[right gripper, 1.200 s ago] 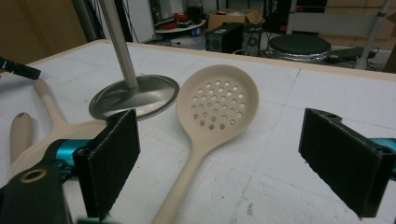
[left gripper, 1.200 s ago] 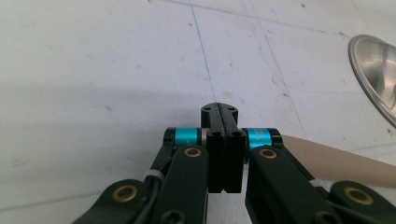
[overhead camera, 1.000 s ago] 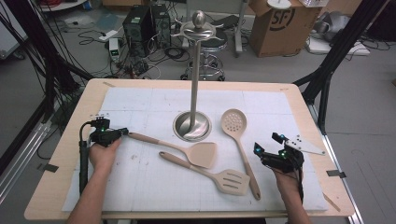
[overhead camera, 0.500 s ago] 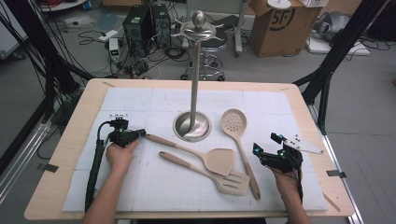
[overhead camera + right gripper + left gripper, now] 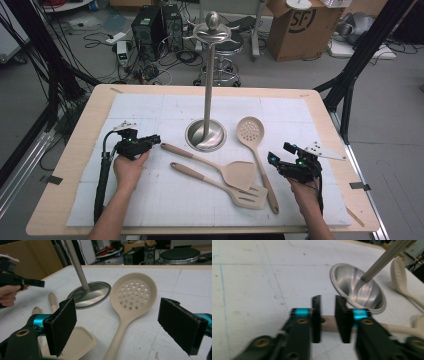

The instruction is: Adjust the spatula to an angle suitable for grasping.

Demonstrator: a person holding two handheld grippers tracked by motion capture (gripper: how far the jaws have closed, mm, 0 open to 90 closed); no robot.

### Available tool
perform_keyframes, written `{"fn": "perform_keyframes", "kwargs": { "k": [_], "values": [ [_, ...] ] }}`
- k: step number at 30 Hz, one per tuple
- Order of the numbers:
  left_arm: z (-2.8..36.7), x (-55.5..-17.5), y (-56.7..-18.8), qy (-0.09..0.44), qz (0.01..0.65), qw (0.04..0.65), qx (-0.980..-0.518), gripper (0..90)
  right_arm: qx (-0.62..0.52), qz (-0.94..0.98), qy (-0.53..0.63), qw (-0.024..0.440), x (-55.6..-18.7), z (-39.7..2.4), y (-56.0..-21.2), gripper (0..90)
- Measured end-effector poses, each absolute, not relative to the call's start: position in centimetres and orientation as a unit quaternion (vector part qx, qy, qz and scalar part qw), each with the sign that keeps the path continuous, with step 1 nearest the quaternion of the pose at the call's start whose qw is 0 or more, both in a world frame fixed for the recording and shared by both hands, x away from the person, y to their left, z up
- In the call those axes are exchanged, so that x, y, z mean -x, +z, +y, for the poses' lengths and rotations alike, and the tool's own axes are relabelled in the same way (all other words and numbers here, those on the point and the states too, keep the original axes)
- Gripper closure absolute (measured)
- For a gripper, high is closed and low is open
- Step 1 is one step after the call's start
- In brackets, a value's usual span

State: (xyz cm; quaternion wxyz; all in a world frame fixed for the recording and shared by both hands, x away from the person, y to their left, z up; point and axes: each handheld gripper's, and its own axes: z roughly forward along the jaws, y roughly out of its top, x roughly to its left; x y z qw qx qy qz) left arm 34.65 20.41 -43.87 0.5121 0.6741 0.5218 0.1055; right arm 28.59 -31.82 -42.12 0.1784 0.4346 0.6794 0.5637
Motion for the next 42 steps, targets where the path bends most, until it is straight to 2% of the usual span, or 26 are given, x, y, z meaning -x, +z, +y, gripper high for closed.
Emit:
{"fn": "perform_keyframes", "kwargs": {
  "k": [5,8,14,19,32,42],
  "values": [
    [20.6,-33.1,-43.1,0.107,0.496,0.537,-0.674,38.9,-0.436,0.684,0.560,0.171,-28.7,-31.7,-42.1,14.6],
    [20.3,-32.1,-42.8,0.111,0.474,0.553,-0.677,30.1,-0.440,0.681,0.563,0.162,-28.7,-31.7,-42.1,14.6],
    [19.8,-30.5,-42.2,0.138,0.447,0.578,-0.669,27.5,-0.441,0.684,0.561,0.152,-28.8,-31.5,-41.9,14.6],
    [20.2,-29.4,-41.7,0.133,0.445,0.592,-0.659,25.4,-0.436,0.680,0.571,0.146,-28.9,-30.9,-41.2,14.6],
    [20.5,-27.6,-42.2,0.152,0.467,0.560,-0.667,23.9,-0.433,0.678,0.581,0.122,-29.4,-29.7,-40.5,14.6],
    [20.9,-26.7,-42.2,0.162,0.468,0.558,-0.665,23.4,-0.406,0.683,0.594,0.127,-30.7,-27.1,-36.3,14.6]
  ]
}}
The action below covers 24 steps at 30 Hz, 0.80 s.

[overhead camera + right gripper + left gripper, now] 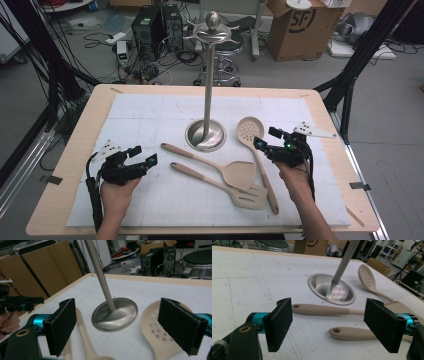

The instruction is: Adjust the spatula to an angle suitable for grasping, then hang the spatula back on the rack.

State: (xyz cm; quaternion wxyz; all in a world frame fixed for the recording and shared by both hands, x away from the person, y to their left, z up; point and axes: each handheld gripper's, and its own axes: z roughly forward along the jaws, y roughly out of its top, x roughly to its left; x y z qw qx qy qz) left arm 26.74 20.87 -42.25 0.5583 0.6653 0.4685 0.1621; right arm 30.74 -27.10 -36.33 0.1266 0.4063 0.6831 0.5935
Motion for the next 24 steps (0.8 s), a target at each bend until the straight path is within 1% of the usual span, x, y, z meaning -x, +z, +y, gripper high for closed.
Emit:
{"fn": "perform_keyframes", "kwargs": {
  "k": [3,8,9,16,21,24],
  "values": [
    [20.9,-26.8,-42.4,0.163,0.472,0.557,-0.664,23.0,-0.396,0.689,0.595,0.114,-31.2,-25.6,-35.9,14.6],
    [21.1,-26.9,-42.5,0.163,0.469,0.555,-0.667,22.8,-0.380,0.723,0.570,0.086,-32.3,-22.4,-36.5,15.4],
    [21.1,-26.9,-42.5,0.165,0.469,0.555,-0.667,22.8,-0.382,0.730,0.562,0.073,-32.6,-21.7,-36.7,17.2],
    [21.1,-26.8,-42.5,0.167,0.466,0.557,-0.667,22.8,-0.384,0.765,0.516,0.009,-34.7,-18.3,-38.3,41.1],
    [21.0,-26.9,-42.5,0.163,0.466,0.559,-0.666,22.9,-0.385,0.778,0.497,-0.015,-35.4,-17.1,-39.3,46.7],
    [21.1,-26.9,-42.5,0.166,0.465,0.560,-0.665,22.9,-0.392,0.782,0.484,-0.031,-35.8,-17.0,-39.9,46.9]
  ]
}}
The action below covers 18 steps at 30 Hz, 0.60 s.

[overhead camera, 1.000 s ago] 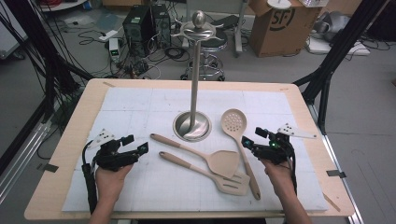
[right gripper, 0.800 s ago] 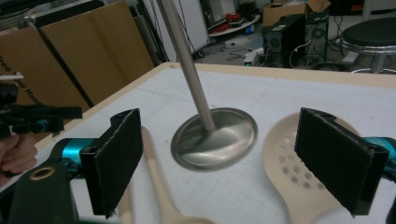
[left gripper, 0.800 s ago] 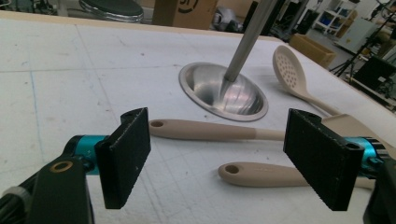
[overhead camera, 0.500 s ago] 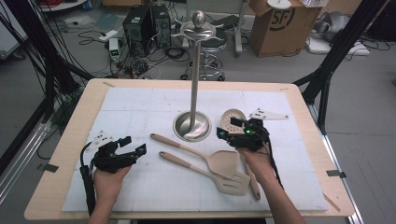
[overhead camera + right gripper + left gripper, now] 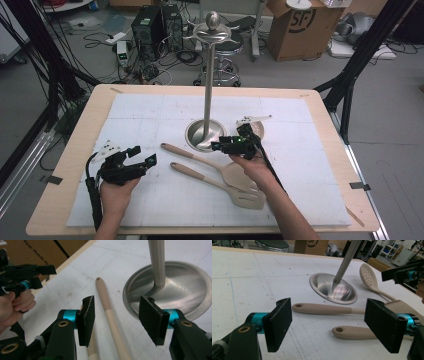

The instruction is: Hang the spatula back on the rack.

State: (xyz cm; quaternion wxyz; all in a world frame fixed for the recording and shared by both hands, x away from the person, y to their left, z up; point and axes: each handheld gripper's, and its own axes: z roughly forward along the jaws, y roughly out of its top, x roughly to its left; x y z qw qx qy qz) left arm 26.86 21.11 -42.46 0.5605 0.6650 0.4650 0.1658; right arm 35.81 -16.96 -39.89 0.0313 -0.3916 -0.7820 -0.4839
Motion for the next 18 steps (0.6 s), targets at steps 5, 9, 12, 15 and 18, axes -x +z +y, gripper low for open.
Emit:
{"fn": "perform_keyframes", "kwargs": {
  "k": [5,9,12,15,18],
  "values": [
    [21.1,-27.1,-42.8,0.159,0.472,0.558,-0.664,23.2,0.394,-0.803,-0.440,0.073,-36.3,-16.2,-40.8,48.7],
    [21.1,-27.1,-42.8,0.162,0.471,0.559,-0.663,23.2,0.398,-0.811,-0.420,0.090,-36.9,-15.3,-41.3,50.6],
    [21.2,-27.1,-42.8,0.162,0.470,0.559,-0.664,23.2,0.414,-0.809,-0.399,0.120,-37.4,-15.1,-42.3,50.9],
    [21.2,-27.1,-42.8,0.159,0.472,0.559,-0.663,23.2,0.421,-0.821,-0.364,0.126,-37.4,-14.9,-43.0,50.9],
    [21.1,-27.1,-42.8,0.159,0.472,0.558,-0.664,23.2,0.419,-0.829,-0.348,0.127,-37.4,-14.6,-43.3,51.2]
  ]
}}
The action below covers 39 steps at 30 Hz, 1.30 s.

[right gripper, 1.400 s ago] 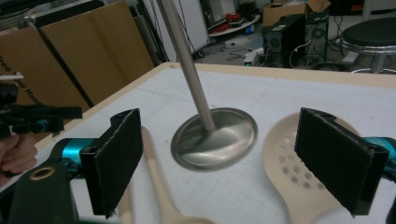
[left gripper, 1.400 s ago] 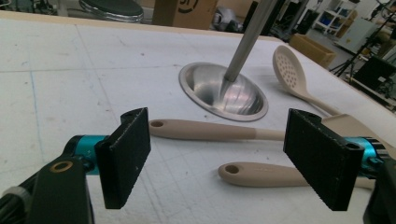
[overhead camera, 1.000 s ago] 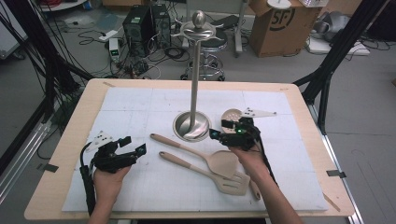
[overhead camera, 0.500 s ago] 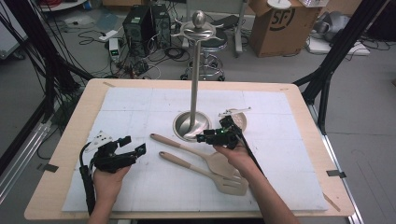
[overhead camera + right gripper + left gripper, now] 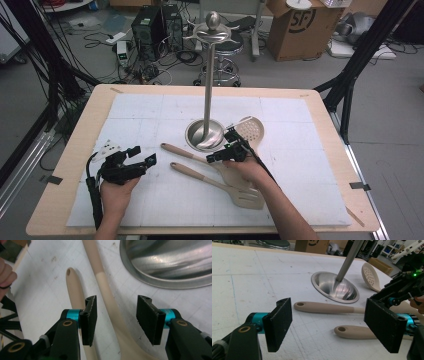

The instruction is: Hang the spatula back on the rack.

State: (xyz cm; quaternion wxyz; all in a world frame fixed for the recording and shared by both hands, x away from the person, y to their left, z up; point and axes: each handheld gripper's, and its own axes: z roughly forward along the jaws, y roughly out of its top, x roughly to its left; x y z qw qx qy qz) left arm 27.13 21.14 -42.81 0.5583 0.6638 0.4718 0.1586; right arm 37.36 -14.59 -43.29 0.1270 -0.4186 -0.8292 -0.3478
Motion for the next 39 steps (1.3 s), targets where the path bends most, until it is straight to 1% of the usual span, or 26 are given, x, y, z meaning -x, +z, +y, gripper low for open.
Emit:
{"fn": "perform_keyframes", "kwargs": {
  "k": [11,13,14,15,18,23,24,27,32,33,37,39],
  "values": [
    [21.0,-27.3,-42.9,0.154,0.470,0.554,-0.669,23.4,0.396,-0.846,-0.327,0.141,-37.0,-13.1,-44.5,54.5],
    [20.9,-27.3,-42.9,0.154,0.470,0.554,-0.670,23.4,0.391,-0.852,-0.323,0.131,-36.9,-12.8,-44.5,56.0],
    [20.9,-27.3,-42.9,0.154,0.469,0.555,-0.670,23.4,0.388,-0.855,-0.321,0.123,-36.9,-12.7,-44.5,59.2],
    [20.8,-27.3,-42.9,0.152,0.469,0.555,-0.669,23.4,0.381,-0.863,-0.315,0.108,-36.7,-12.5,-44.4,62.9],
    [20.6,-27.3,-42.9,0.152,0.467,0.554,-0.672,23.5,0.357,-0.884,-0.293,0.064,-36.3,-11.8,-44.1,68.4],
    [20.4,-27.2,-42.7,0.155,0.463,0.556,-0.672,23.8,0.336,-0.905,-0.260,0.019,-35.6,-10.6,-43.7,68.8],
    [20.3,-27.2,-42.7,0.155,0.464,0.556,-0.672,23.8,0.335,-0.906,-0.259,0.014,-35.5,-10.6,-43.7,71.3],
    [20.3,-27.3,-42.8,0.155,0.463,0.554,-0.674,24.0,0.331,-0.909,-0.255,0.005,-35.4,-10.5,-43.7,72.8],
    [20.6,-27.2,-42.8,0.159,0.464,0.554,-0.672,24.4,0.325,-0.909,-0.261,0.008,-35.6,-10.8,-43.6,78.7],
    [20.6,-27.2,-42.9,0.158,0.466,0.555,-0.671,24.5,0.327,-0.907,-0.266,0.013,-35.7,-11.0,-43.7,78.8],
    [21.0,-27.2,-42.9,0.160,0.471,0.556,-0.666,24.8,0.308,-0.905,-0.293,0.008,-35.2,-11.5,-43.2,78.9],
    [21.1,-27.2,-43.0,0.158,0.472,0.556,-0.666,24.9,0.298,-0.903,-0.311,-0.004,-34.9,-11.6,-42.4,78.8]
  ]
}}
